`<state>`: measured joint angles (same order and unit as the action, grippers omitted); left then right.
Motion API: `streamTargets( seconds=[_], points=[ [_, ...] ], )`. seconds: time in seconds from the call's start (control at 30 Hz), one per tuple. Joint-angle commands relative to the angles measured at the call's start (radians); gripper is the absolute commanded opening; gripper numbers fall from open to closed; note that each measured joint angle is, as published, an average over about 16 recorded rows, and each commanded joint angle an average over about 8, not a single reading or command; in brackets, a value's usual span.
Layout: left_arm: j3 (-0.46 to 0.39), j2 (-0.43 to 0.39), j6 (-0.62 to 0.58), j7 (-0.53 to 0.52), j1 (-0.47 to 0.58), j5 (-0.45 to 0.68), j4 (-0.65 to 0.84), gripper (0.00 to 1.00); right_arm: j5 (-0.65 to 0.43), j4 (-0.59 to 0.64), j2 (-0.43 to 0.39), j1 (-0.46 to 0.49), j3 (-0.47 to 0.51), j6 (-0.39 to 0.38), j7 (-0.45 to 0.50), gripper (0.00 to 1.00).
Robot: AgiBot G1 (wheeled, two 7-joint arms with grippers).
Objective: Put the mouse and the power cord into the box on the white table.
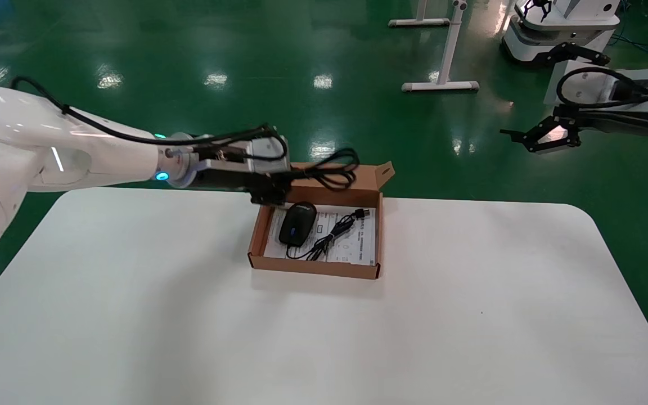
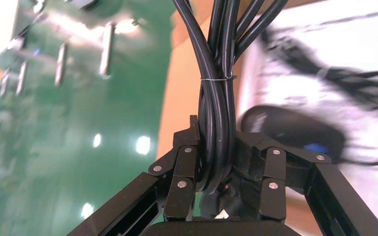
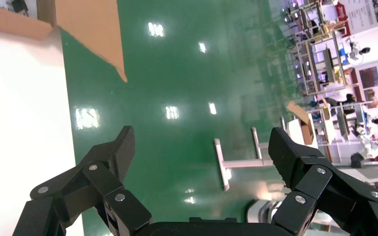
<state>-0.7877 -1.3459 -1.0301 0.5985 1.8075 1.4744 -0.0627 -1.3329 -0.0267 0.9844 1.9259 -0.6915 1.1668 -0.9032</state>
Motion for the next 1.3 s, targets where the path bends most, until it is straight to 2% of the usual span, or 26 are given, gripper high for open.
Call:
streamTargets(
  seconds=[0.03, 0.1, 0.13, 0.17, 0.37, 0.4, 0.43, 1.3],
  points=[
    [-0.006, -0.001, -0.031, 0.001, -0.009, 0.006, -0.018, 0.00, -0.001, 0.002, 0.003, 0.002, -0.001, 0.002, 0.000, 1.00],
    [-0.011, 0.000, -0.071, -0.003, -0.014, 0.009, -0.028, 0.00, -0.003, 0.002, 0.005, 0.006, -0.002, 0.006, 0.000, 1.00],
    [-0.014, 0.000, -0.089, -0.005, -0.015, 0.010, -0.032, 0.03, -0.004, 0.003, 0.005, 0.009, -0.003, 0.008, 0.000, 1.00],
    [-0.016, 0.000, -0.107, -0.007, -0.015, 0.012, -0.035, 0.12, -0.005, 0.003, 0.006, 0.011, -0.004, 0.011, 0.000, 1.00],
    [-0.026, 0.001, -0.163, -0.015, -0.011, 0.014, -0.046, 0.87, -0.009, 0.005, 0.005, 0.020, -0.006, 0.021, -0.001, 1.00],
    [-0.027, 0.001, -0.165, -0.015, -0.011, 0.014, -0.046, 0.96, -0.009, 0.006, 0.005, 0.021, -0.006, 0.022, -0.001, 1.00],
    [-0.028, 0.001, -0.167, -0.016, -0.011, 0.014, -0.047, 1.00, -0.009, 0.007, 0.004, 0.021, -0.006, 0.023, -0.001, 1.00],
    [-0.017, 0.018, -0.175, -0.034, -0.028, -0.005, -0.075, 1.00, 0.006, -0.019, -0.004, 0.002, 0.004, 0.033, 0.026, 1.00]
  ],
)
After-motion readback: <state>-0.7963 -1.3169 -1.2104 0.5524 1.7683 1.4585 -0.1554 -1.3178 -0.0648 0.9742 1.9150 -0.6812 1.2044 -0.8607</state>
